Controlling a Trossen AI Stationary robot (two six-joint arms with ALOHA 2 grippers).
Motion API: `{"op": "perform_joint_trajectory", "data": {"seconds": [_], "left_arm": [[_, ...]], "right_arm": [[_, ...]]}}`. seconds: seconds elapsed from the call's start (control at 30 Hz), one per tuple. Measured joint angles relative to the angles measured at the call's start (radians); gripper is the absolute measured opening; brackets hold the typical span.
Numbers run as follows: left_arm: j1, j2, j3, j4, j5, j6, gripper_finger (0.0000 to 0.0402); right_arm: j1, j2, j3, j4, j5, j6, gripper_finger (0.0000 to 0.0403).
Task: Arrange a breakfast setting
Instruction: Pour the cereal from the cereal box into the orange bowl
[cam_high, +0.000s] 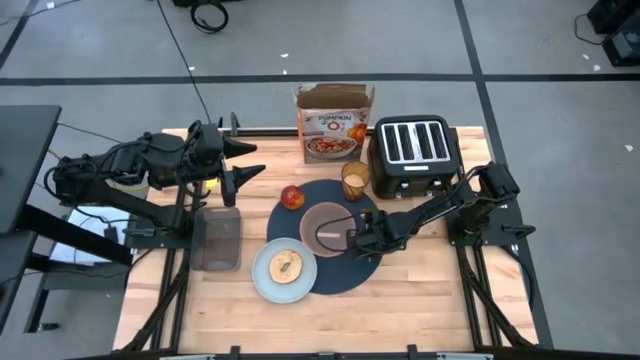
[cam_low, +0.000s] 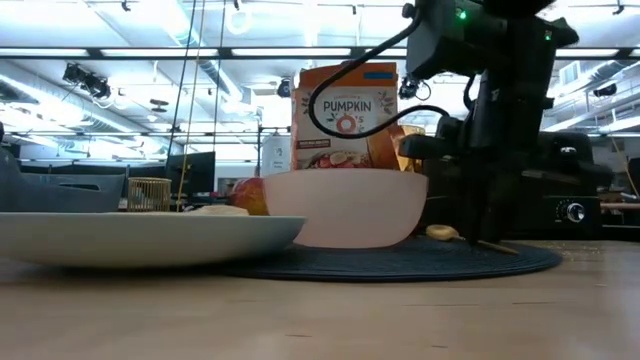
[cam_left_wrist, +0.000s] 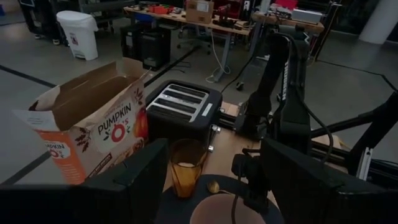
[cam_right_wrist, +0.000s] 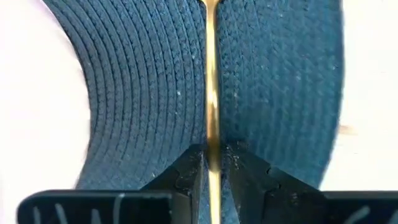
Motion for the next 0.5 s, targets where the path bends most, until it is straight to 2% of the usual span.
{"op": "perform_joint_trajectory", "data": {"seconds": [0.27,0.4,0.5], "left_arm": [[0.0,-0.002,0.0,-0.006,0.0,0.003,0.0261],[0.001,-0.002,0.0,-0.008,-0.02,0.011,0.0261],[0.001,-0.006,0.0,-0.015,-0.022,0.011,0.026]], "right_arm": [[-0.004,-0.089,0.114,-0.251,-0.005,-0.029,0.0084],[-0.003,-0.193,0.146,-0.257,-0.004,-0.11,0.0092],[-0.003,-0.288,0.147,-0.231,0.019,-0.25,0.0107]]}}
